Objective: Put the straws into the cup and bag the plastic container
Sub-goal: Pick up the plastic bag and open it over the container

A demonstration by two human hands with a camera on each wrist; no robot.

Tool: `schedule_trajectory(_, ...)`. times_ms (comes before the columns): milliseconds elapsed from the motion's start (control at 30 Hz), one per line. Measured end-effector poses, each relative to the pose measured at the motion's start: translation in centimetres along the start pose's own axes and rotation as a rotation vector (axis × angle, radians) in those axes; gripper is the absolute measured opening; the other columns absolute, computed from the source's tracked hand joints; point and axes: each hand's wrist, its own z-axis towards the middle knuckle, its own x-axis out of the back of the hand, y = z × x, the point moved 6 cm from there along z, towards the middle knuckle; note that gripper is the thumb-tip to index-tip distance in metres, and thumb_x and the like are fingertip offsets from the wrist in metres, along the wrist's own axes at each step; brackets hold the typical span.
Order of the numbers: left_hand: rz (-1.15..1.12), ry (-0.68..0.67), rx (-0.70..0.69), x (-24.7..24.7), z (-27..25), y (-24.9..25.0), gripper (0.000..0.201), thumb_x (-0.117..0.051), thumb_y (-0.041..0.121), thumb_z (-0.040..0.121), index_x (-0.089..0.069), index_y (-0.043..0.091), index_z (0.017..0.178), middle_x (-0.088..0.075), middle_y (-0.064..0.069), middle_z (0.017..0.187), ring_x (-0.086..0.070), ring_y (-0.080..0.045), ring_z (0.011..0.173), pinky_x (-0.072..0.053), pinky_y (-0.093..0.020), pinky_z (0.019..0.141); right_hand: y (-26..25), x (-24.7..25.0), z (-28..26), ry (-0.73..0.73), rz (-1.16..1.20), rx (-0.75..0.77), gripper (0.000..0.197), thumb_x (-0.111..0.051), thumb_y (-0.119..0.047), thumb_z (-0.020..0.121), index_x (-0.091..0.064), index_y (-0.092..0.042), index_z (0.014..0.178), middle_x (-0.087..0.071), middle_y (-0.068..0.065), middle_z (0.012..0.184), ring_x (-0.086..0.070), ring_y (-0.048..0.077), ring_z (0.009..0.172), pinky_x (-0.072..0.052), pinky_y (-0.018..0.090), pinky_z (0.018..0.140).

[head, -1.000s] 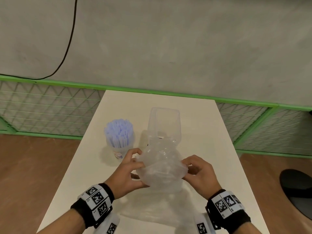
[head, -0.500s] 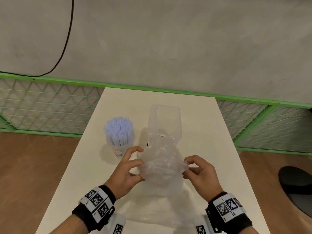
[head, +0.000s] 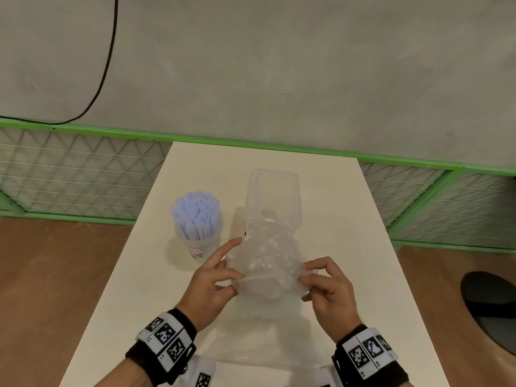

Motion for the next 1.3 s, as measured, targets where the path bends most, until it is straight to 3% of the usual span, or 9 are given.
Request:
schedule_trajectory(100, 0.152, -0.022, -0.134, -0.5, -0.4, 0.2, 0.032, -0.061, -0.001, 0.082, -0.077, 0.026, 0.089, -0.033, 0.01, 0.155, -0.039, -0.018, 0.14, -0.036, -0.034, 0.113, -0.3, -0.4, -0.3, -0.014, 0.017, 0.025, 0.052, -0.041, 0.015, 0.067, -0.072, -0.027, 0.065, -0.054, -0.017, 0.111, -0.065, 0.01, 0.078, -0.055, 0.026, 0.057)
schedule_trajectory(300, 0.386, -0.071, -0.205, -1.3, -1.4, 0.2, 0.056, -0.052, -0.015, 0.078, -0.077, 0.033, 0.092, -0.014, 0.001, 0.162, -0.02, -0.013, 0.148, -0.022, -0.023, 0.118, -1.2, -1.0, -1.1, -0.161, -0.22, 0.1, 0.05, -0.046, 0.007, 0.078, -0.075, -0.034, 0.077, -0.04, -0.015, 0.133, -0.062, 0.012, 0.111, -0.05, 0.021, 0.086)
schedule_trajectory(433, 0.396, -0.121, -0.182, -1.5, -1.5, 0.6, 0.042, -0.058, -0.002, 0.082, -0.076, 0.034, 0.093, -0.009, 0.0, 0.163, -0.017, -0.011, 0.148, -0.021, -0.022, 0.117, -2.3, -1.4, -1.4, -0.328, -0.118, -0.007, 0.021, -0.057, -0.035, 0.088, -0.077, -0.036, 0.085, -0.034, -0.009, 0.143, -0.053, 0.014, 0.124, -0.044, 0.025, 0.099)
schedule_trajectory(533, 0.261, -0.158, -0.065, -1.5, -1.6, 1.1, 0.014, -0.063, 0.029, 0.084, -0.077, 0.033, 0.088, -0.017, 0.007, 0.161, -0.024, -0.008, 0.146, -0.025, -0.021, 0.115, -1.9, -0.9, -1.3, -0.208, -0.045, -0.078, 0.004, -0.075, -0.037, 0.08, -0.073, -0.033, 0.079, -0.044, -0.016, 0.135, -0.059, 0.012, 0.115, -0.05, 0.025, 0.089)
schedule_trajectory(667, 0.058, -0.008, 0.169, -0.3, -1.3, 0.9, 0.013, -0.085, 0.028, 0.071, -0.072, 0.025, 0.072, -0.047, 0.028, 0.138, -0.054, -0.005, 0.118, -0.052, -0.021, 0.088, -1.3, -0.4, -0.9, -0.171, -0.034, -0.211, 0.065, -0.091, -0.026, 0.06, -0.045, -0.038, 0.105, -0.045, -0.022, 0.129, -0.056, 0.007, 0.112, -0.056, 0.029, 0.074)
schedule_trajectory(833, 0.035, -0.03, 0.275, -0.4, -1.0, -0.4, 0.07, -0.09, 0.013, 0.06, -0.048, 0.036, 0.111, -0.052, 0.024, 0.123, -0.053, -0.001, 0.115, -0.056, -0.026, 0.078, -1.4, -1.3, 0.9, -0.398, -0.133, -0.228, 0.118, -0.092, -0.032, 0.054, -0.017, -0.05, 0.143, -0.021, -0.038, 0.141, -0.038, -0.005, 0.127, -0.052, 0.031, 0.094)
schedule_trajectory(1000, 0.128, -0.075, 0.319, -0.5, -0.1, -2.0, 0.095, -0.089, 0.02, 0.059, -0.037, 0.046, 0.134, -0.052, 0.021, 0.129, -0.049, 0.006, 0.118, -0.057, -0.025, 0.081, -0.2, -2.2, 1.7, -0.419, -0.097, -0.245, 0.129, -0.093, -0.032, 0.052, -0.009, -0.051, 0.148, -0.023, -0.038, 0.143, -0.027, -0.01, 0.135, -0.047, 0.042, 0.104)
schedule_trajectory(1167, 0.286, -0.297, 0.333, -0.8, 1.2, -2.8, 0.119, -0.091, 0.037, 0.05, -0.021, 0.049, 0.146, -0.044, 0.019, 0.127, -0.043, 0.004, 0.119, -0.04, -0.018, 0.101, 0.6, -2.7, 2.1, -0.488, -0.097, -0.231, 0.13, -0.096, -0.027, 0.045, -0.012, -0.062, 0.139, -0.027, -0.031, 0.132, -0.027, -0.008, 0.132, -0.037, 0.018, 0.104)
schedule_trajectory(1300, 0.394, -0.413, 0.376, -1.2, 2.4, -3.1, 0.084, -0.094, 0.032, 0.049, -0.041, 0.056, 0.11, -0.049, 0.01, 0.118, -0.05, -0.007, 0.111, -0.043, -0.025, 0.099, 1.4, -3.4, 2.2, -0.552, -0.191, -0.224, 0.108, -0.097, -0.026, 0.042, -0.027, -0.058, 0.12, -0.028, -0.03, 0.121, -0.032, -0.001, 0.124, -0.036, 0.008, 0.098)
